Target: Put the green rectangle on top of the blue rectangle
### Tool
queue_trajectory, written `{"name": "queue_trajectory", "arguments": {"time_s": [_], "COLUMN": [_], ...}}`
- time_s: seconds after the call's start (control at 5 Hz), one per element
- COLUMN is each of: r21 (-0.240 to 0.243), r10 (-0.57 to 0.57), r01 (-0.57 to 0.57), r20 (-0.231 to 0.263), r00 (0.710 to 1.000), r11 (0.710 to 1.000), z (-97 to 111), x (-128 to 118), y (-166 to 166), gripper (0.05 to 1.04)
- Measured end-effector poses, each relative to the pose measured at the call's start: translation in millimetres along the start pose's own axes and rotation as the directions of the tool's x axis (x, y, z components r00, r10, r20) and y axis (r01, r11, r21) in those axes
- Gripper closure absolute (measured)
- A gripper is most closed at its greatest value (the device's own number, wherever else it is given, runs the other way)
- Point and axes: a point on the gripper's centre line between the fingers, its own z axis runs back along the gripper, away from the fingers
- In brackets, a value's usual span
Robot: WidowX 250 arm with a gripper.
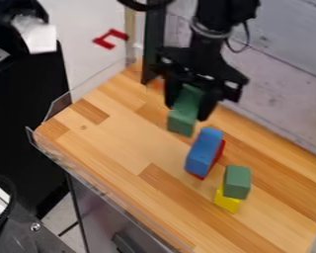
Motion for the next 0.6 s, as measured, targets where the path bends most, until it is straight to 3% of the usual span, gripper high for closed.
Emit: {"name": "queue_trajectory", "arguments": {"time_s": [0.4,0.6], "r21": [-0.008,-0.019], "r10": [-0.173,-0.167], "r01": [0.172,0.166], "r20": [-0.036,-0.068], "r00": [0.984,0.984], "r11": [0.985,0.986], "z": [-10.9,-18.9], "x": [5.2,2.0], "y": [-23.3,-26.4], "gripper": [0.499,0.499]}}
